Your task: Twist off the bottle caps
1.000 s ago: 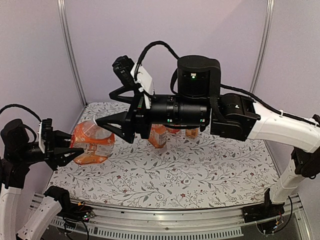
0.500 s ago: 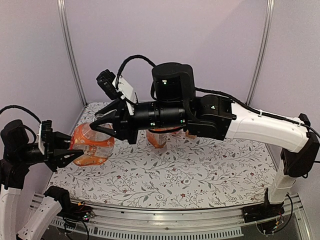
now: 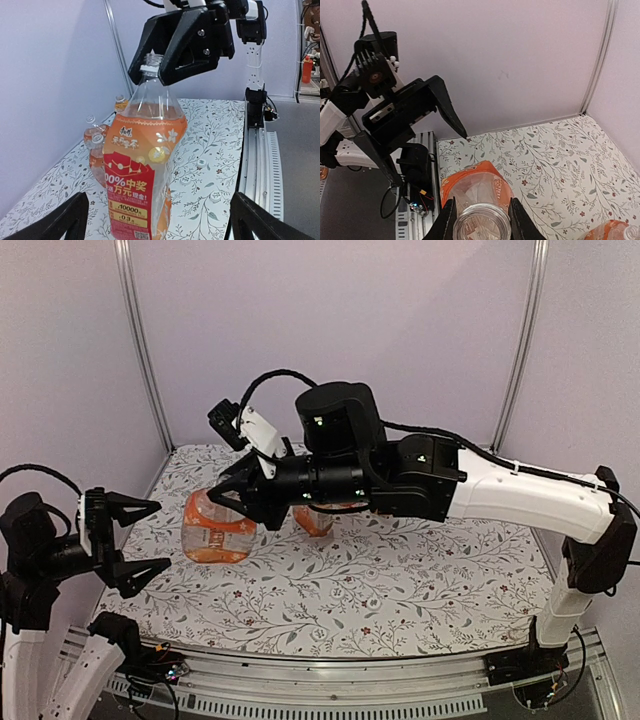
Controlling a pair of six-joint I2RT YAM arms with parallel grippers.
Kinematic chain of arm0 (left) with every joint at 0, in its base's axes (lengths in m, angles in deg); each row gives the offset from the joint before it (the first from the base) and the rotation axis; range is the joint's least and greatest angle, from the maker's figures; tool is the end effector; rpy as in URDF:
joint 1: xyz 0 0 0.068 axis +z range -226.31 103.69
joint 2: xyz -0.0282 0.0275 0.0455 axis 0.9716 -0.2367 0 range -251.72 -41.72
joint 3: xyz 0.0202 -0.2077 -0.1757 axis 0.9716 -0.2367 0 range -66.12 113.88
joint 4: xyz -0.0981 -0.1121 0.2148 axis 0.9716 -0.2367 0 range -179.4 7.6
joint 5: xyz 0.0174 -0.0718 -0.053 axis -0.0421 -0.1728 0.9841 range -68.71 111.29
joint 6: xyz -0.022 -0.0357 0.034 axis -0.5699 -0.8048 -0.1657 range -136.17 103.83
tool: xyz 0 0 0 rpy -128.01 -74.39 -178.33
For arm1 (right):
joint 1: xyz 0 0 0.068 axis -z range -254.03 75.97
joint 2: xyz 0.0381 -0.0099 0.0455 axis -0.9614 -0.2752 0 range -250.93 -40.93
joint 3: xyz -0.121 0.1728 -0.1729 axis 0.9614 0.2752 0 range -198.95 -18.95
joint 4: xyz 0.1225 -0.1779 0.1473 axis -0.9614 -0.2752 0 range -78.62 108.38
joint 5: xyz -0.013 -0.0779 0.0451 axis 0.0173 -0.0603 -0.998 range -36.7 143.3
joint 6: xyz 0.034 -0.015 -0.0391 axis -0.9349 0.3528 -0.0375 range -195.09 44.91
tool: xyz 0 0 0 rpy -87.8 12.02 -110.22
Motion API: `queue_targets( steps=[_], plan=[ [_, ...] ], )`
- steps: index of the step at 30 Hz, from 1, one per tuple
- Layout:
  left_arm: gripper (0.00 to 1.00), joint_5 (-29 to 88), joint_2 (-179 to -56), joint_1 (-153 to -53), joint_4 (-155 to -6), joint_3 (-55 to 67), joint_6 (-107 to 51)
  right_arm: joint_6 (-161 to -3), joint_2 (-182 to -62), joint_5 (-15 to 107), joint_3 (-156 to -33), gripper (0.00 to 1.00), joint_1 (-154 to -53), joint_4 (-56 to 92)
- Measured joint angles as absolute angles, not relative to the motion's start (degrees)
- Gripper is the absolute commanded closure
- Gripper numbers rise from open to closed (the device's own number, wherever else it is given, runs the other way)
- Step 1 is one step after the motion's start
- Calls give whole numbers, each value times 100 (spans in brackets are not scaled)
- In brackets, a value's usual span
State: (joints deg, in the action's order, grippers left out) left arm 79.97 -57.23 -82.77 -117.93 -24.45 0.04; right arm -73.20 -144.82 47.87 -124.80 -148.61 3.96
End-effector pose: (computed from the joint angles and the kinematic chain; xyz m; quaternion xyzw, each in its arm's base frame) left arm 0.0466 -0.0359 0.3308 0.4415 0.5894 -0.3243 0.5937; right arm 0.1119 0.4184 0.4144 -0.5053 0.5934 0.4004 0.4819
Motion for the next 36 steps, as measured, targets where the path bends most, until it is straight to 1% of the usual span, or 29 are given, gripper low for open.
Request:
queue_targets(
  steps=[4, 8, 14, 21, 22, 23, 24, 26, 27, 28, 29, 31, 34, 35, 36],
  plan=[
    [1, 7238, -5297, -8277, -11642, -2821, -250, -7357, -14515, 5921, -12486, 100, -14781, -213],
    [0, 6235, -4978, -8274, -11454, -3229, -665, -7554, -14891, 6605, -12694, 100, -14641, -618],
    [0, 5254, -4823, -8115, -11441, -3658, -1100, -8177, -15667, 6795, -12716, 100, -14490, -1079],
    [0, 4823, -4779, -8034, -11312, -3806, -1303, -8555, -16004, 6879, -12711, 100, -14472, -1317],
    [0, 4793, -4779, -8030, -11291, -3809, -1314, -8588, -16004, 6885, -12711, 98, -14472, -1317],
    [0, 4773, -4779, -8025, -11271, -3811, -1323, -8616, -16004, 6889, -12711, 94, -14470, -1315],
    [0, 4758, -4779, -8023, -11256, -3813, -1323, -8647, -16004, 6900, -12711, 89, -14468, -1317],
    [0, 4745, -4777, -8016, -11223, -3815, -1321, -8706, -16004, 6909, -12709, 72, -14457, -1317],
    [0, 4738, -4772, -8014, -11210, -3815, -1321, -8730, -16004, 6911, -12709, 60, -14451, -1317],
    [0, 4736, -4768, -8014, -11201, -3815, -1318, -8749, -16004, 6916, -12709, 50, -14446, -1315],
    [0, 4734, -4768, -8014, -11188, -3815, -1314, -8778, -16004, 6920, -12709, 44, -14444, -1317],
    [0, 4729, -4768, -8014, -11183, -3815, -1299, -8782, -16004, 6916, -12694, 37, -14437, -1333],
    [0, 4731, -4768, -8014, -11181, -3815, -1275, -8758, -16004, 6905, -12646, 29, -14435, -1348],
    [0, 4734, -4768, -8014, -11181, -3815, -1273, -8760, -16004, 6898, -12630, 23, -14435, -1350],
    [0, 4734, -4768, -8014, -11181, -3815, -1270, -8725, -15999, 6898, -12617, 11, -14435, -1359]
  ],
)
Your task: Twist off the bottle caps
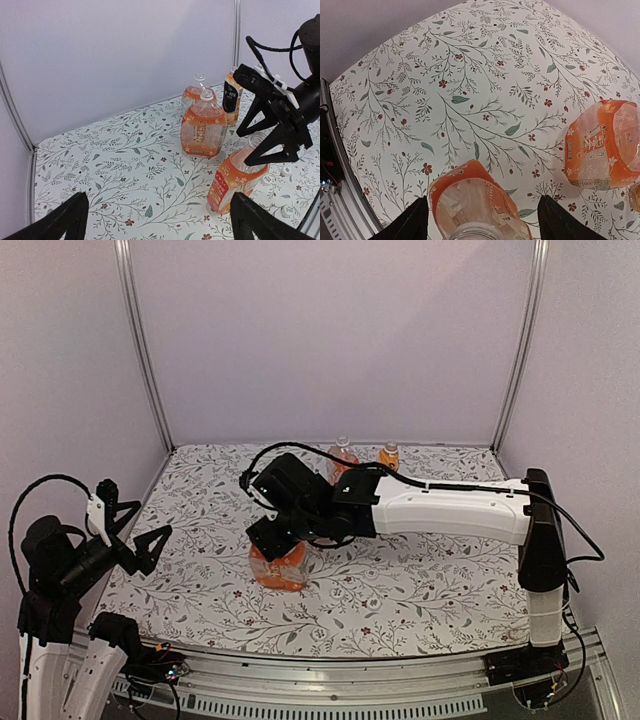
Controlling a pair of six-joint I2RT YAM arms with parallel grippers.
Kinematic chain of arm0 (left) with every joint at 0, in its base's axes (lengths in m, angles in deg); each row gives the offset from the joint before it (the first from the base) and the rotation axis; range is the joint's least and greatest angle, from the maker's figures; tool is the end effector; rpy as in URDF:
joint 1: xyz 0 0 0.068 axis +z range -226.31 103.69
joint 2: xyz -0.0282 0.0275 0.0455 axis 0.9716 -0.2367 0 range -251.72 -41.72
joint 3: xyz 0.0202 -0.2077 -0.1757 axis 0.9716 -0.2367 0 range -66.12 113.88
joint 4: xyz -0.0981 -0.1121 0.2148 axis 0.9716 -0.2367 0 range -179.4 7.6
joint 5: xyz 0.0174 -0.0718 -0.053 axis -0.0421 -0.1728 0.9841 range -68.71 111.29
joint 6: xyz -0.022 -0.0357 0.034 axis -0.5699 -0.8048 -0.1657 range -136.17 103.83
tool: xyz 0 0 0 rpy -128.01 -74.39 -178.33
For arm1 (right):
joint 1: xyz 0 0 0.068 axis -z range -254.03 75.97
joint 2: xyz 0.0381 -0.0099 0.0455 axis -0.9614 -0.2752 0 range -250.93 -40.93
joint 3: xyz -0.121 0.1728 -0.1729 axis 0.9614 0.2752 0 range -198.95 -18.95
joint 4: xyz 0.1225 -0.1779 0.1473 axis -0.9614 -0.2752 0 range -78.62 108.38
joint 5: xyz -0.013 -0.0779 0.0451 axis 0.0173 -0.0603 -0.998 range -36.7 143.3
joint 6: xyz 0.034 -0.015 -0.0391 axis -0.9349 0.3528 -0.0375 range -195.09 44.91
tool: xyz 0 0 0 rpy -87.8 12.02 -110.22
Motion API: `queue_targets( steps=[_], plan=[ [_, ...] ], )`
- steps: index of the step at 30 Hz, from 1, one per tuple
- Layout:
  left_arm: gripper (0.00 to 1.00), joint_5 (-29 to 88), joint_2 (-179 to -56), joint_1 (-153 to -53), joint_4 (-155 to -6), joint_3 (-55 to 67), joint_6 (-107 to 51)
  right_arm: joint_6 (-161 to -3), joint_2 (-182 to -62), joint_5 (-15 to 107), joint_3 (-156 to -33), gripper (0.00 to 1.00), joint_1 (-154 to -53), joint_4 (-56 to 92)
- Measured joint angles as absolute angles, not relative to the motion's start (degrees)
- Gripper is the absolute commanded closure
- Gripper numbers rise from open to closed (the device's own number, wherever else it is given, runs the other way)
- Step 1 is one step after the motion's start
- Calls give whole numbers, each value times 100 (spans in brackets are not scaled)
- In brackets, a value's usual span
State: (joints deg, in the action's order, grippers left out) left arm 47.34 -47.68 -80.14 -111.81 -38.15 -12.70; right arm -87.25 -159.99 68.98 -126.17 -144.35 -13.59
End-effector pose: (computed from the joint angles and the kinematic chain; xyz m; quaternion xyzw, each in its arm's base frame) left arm 0.0661 -0.0201 0.2746 0.1950 0.7210 -0.1713 0.6425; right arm 0.1702 0.4473 0.2777 -0.3961 0.8224 0.1618 0.3749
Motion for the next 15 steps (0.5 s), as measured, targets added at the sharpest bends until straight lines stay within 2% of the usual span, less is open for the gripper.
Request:
queue_targets(
  steps=[1, 2, 10, 15],
  plan=[
    [0, 4734, -4768, -8014, -11179, -3815, -1264, -8699, -15995, 6887, -12611, 3, -14435, -1372],
    [0, 4736, -4768, -8014, -11179, -3817, -1255, -8666, -15991, 6857, -12611, 1, -14435, -1378],
    [1, 4703, -4768, -8014, -11172, -3822, -1189, -8291, -15547, 6618, -12613, 1, -14413, -1516],
    [0, 4434, -4783, -8010, -11135, -3822, -1196, -8334, -14530, 6785, -12410, 1, -13928, -1545]
  ],
)
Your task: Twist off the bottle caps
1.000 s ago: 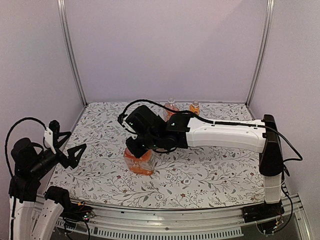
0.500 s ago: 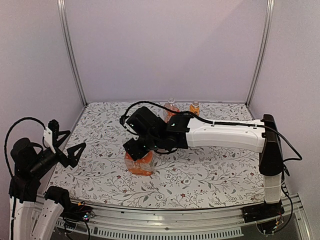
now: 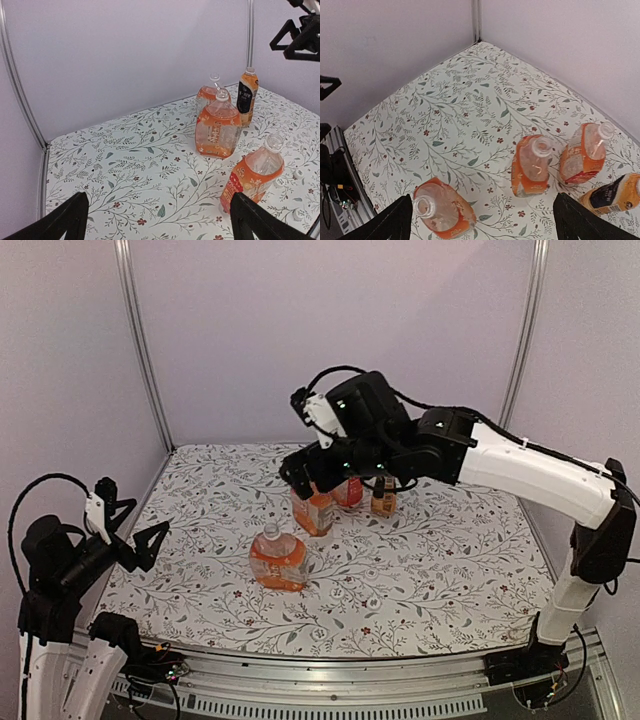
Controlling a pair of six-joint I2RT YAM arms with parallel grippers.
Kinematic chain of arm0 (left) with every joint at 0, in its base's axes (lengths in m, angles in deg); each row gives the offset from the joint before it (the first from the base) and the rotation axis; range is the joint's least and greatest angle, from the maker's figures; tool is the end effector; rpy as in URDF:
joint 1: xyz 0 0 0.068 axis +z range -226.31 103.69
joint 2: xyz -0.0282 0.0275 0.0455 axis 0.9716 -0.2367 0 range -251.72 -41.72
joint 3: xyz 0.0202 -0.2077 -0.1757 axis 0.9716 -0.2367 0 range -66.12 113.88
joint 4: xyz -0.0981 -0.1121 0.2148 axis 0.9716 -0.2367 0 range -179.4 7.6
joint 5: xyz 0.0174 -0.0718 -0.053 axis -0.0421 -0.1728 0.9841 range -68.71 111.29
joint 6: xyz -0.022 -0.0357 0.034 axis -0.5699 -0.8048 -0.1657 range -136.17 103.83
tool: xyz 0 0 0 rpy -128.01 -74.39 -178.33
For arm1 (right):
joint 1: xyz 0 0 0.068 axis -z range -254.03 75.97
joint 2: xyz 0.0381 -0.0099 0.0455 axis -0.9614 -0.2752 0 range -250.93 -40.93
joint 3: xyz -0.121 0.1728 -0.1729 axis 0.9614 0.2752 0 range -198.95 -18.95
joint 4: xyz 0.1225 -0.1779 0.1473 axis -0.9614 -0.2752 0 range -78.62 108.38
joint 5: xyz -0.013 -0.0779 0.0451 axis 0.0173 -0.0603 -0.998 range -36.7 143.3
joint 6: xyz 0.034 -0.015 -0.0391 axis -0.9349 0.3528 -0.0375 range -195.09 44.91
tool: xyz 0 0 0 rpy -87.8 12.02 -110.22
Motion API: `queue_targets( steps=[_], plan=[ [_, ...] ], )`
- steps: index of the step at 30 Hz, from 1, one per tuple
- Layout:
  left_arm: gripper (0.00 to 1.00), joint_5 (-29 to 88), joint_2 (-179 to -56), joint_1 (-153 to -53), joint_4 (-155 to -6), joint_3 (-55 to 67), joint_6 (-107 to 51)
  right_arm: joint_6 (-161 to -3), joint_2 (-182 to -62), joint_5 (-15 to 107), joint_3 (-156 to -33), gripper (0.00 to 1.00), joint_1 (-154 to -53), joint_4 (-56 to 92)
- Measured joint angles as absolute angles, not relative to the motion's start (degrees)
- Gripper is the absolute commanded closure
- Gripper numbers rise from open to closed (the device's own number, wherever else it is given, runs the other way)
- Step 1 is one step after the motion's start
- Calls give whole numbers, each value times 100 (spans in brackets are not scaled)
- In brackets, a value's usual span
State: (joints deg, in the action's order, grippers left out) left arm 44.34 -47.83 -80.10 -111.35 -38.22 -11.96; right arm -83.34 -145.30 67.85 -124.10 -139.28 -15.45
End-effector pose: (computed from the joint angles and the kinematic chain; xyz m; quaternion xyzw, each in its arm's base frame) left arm 0.0676 -0.0185 0.2748 0.1831 0.7237 -0.1474 0.6488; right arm 0.1842 0.3783 0.3733 -0.3630 0.7951 0.1937 0.4455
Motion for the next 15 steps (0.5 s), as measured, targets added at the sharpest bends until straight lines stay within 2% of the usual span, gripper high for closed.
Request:
queue_targets(
  steps=[5, 9, 15],
  plan=[
    [0, 3936, -4967, -7984, -11054, -3863, -1185, -8815, -12850, 7307, -11129, 1, -12134, -1488],
    [0, 3499, -5419, -7940, -11028, -3865, -1133, -9285, -11460, 7580, -9347, 1, -10385, -1547],
    [0, 3184, -5745, -7818, -10908, -4128, -1104, -9464, -9890, 7584, -7230, 1, -8742, -1619]
  ],
)
